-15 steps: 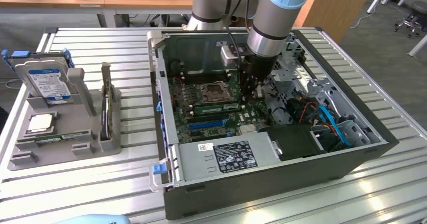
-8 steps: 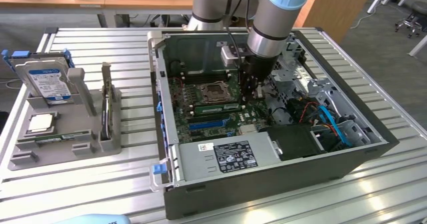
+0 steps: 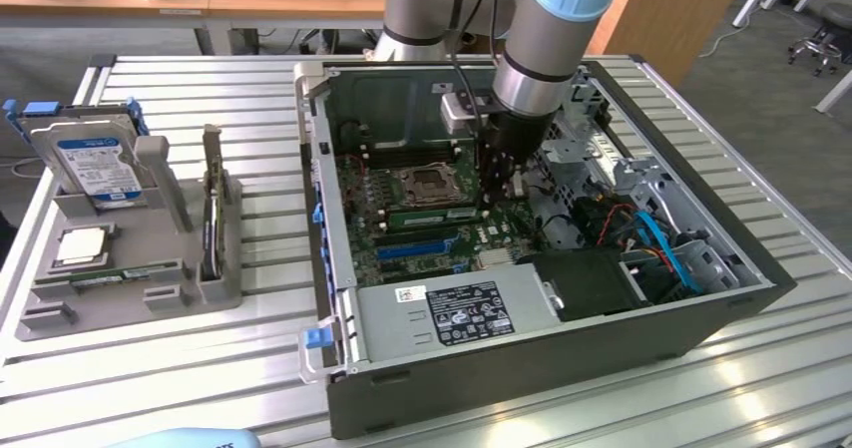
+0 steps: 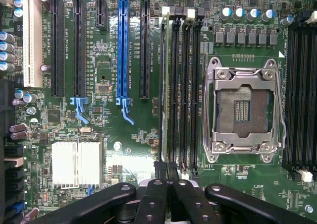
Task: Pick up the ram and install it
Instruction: 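Press down the ram until it locks into place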
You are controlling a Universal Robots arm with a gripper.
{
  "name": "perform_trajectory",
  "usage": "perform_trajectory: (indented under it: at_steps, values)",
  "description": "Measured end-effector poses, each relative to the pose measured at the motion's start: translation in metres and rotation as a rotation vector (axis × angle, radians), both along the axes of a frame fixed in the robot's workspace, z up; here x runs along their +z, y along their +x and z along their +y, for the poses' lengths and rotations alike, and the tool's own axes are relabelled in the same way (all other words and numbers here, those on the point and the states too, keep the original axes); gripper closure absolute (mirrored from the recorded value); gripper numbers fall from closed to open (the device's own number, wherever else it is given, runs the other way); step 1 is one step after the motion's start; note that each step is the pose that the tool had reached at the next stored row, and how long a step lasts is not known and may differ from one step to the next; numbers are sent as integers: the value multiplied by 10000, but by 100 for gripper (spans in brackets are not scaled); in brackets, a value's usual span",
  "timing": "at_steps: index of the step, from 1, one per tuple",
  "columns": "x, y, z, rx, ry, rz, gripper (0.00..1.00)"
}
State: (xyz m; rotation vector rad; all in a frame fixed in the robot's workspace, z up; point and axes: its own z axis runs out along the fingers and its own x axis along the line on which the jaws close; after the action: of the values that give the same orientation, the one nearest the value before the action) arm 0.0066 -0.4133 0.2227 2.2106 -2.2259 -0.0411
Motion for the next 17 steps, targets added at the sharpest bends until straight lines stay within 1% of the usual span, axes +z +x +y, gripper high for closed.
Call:
perform_trajectory:
  at_steps: [13,17]
  values:
    - [1,0,1,-1,6,-2,90]
    - [61,0,0,-2,-5,0,90]
